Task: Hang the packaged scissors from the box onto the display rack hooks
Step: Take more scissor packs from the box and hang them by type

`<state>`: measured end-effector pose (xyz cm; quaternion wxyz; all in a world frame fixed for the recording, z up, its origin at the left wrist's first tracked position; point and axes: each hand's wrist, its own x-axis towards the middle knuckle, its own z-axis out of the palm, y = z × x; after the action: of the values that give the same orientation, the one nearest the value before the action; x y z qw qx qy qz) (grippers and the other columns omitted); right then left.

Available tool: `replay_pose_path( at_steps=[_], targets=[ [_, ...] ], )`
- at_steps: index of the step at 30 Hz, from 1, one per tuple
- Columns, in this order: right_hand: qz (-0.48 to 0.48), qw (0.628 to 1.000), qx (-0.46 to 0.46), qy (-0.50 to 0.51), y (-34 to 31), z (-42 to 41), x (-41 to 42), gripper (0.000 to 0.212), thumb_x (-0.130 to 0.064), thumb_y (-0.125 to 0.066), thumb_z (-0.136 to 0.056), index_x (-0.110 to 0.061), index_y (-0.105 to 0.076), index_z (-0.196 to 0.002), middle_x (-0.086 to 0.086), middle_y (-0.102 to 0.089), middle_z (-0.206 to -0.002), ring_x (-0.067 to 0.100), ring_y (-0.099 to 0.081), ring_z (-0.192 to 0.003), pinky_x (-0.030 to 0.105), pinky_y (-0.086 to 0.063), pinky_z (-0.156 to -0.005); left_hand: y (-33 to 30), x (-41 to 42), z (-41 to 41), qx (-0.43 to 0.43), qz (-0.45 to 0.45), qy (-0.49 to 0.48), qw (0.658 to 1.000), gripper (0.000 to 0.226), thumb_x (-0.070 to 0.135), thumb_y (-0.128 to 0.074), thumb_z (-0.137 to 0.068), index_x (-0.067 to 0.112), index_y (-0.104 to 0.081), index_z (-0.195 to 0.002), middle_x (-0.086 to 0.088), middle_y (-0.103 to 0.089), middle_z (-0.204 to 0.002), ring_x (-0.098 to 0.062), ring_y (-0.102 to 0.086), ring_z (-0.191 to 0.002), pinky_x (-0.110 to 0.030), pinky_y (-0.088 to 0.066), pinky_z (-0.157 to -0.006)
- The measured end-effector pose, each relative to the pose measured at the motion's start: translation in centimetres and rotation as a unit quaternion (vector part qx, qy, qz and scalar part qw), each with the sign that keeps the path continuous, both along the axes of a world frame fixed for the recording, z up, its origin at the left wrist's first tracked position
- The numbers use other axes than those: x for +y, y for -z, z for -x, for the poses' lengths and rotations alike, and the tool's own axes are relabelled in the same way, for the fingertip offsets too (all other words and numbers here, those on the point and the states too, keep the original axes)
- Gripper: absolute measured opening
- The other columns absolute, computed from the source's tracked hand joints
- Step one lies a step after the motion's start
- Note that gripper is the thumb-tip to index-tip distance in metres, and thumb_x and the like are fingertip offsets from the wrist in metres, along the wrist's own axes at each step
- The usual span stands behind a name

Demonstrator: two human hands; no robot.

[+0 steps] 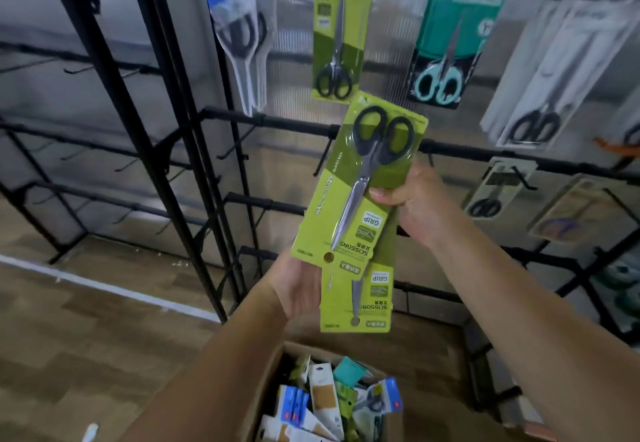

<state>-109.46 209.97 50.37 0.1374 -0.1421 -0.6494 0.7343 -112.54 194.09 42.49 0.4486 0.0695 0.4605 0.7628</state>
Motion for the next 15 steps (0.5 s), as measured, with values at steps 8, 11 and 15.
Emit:
replay_pose_path(
  at_steps=[8, 11, 15],
  targets=[
    [-0.036, 0.998, 0.052, 0.004, -2.2, -2.0, 1.8, 0.037, 0.021, -0.060, -0.063, -0.010, -0.062, -0.083, 0.000, -0.073, -0.073, 0.017, -0.068, -0.074, 0.036, -0.048, -0.078, -2.1, -0.2, 0.4, 0.046, -0.133, 0.109, 0.984, 0.082, 0.075, -0.060, -0.063, 0.022, -0.062, -0.126, -0.012, -0.061, -0.129, -0.031, -0.059, -0.116, -0.047, -0.051, -0.092],
    [-0.040, 0.998, 0.052, 0.007, -3.1, -3.0, 2.8, 0.036, 0.020, -0.061, -0.063, -0.008, -0.062, -0.085, 0.001, -0.073, -0.073, 0.018, -0.069, -0.075, 0.035, -0.048, -0.079, -3.5, 0.7, -0.2, 0.140, -0.030, 0.113, 0.983, 0.061, 0.034, -0.085, -0.063, 0.015, -0.063, -0.116, -0.010, -0.070, -0.113, -0.025, -0.068, -0.100, -0.037, -0.057, -0.077],
    [-0.075, 0.995, 0.060, 0.008, -5.2, -3.8, 3.9, 0.034, 0.020, -0.064, -0.062, -0.003, -0.062, -0.088, 0.004, -0.073, -0.077, 0.022, -0.069, -0.078, 0.033, -0.052, -0.075, -5.5, 2.3, -1.1, 0.164, 0.023, -0.001, 0.986, 0.051, 0.005, -0.068, -0.066, 0.001, -0.062, -0.116, -0.019, -0.068, -0.112, -0.030, -0.067, -0.097, -0.040, -0.056, -0.084]
  ],
)
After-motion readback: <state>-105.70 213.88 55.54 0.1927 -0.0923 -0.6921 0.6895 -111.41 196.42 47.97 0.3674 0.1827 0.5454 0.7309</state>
